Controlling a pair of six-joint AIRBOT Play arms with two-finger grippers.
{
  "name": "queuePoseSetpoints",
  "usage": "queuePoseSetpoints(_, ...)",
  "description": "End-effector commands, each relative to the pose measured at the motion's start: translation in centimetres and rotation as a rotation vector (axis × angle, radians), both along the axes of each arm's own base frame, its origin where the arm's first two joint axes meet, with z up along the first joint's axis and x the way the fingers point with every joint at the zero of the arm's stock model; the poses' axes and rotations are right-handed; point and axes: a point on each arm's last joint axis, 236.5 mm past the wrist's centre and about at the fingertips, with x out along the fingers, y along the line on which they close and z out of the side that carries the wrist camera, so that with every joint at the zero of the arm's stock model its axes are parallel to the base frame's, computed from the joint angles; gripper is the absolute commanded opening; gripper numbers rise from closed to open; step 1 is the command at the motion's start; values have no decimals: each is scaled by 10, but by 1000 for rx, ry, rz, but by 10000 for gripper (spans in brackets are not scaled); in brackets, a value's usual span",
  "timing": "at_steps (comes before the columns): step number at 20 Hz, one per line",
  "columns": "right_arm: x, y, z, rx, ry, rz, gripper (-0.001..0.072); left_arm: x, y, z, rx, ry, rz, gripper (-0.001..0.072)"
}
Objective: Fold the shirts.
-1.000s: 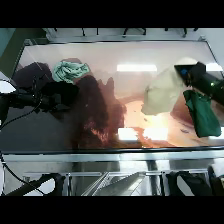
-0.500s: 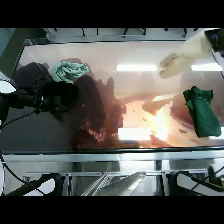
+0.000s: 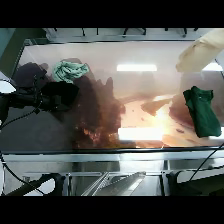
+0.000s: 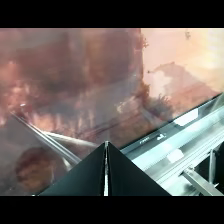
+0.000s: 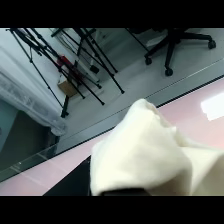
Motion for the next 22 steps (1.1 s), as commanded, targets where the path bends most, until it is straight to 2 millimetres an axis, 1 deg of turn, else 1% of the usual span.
queuePoseSetpoints(1,-6,-24,-18,1,46,3,23,1,0,0,-2,6,14,15)
queuePoseSetpoints(4,-19,-32,-28,4,89,26,23,1,0,0,-2,6,14,15)
queuePoseSetpoints(6,-31,-38,-40,11,142,44,23,1,0,0,-1,6,13,15)
queuePoseSetpoints(7,-37,-41,-49,23,184,44,23,1,0,0,-1,6,13,15)
queuePoseSetpoints(12,-79,-55,-85,38,378,65,23,1,0,0,3,-9,-5,15)
queuePoseSetpoints(14,-97,-58,-91,38,445,66,23,1,0,0,6,-18,-17,15)
queuePoseSetpoints(16,-117,-56,-93,21,503,77,24,2,1,0,8,-27,-22,15)
queuePoseSetpoints(17,-129,-59,-97,25,555,50,23,4,1,0,10,-37,-21,15)
queuePoseSetpoints(18,-140,-64,-104,28,615,3,23,7,2,0,13,-48,-15,15)
queuePoseSetpoints(19,-157,-71,-115,26,696,-56,23,9,2,0,15,-57,-7,15)
queuePoseSetpoints(20,-175,-76,-127,29,781,-107,23,12,3,1,17,-71,-5,15)
queuePoseSetpoints(22,-204,-81,-144,39,895,-198,23,13,3,1,23,-89,-24,15)
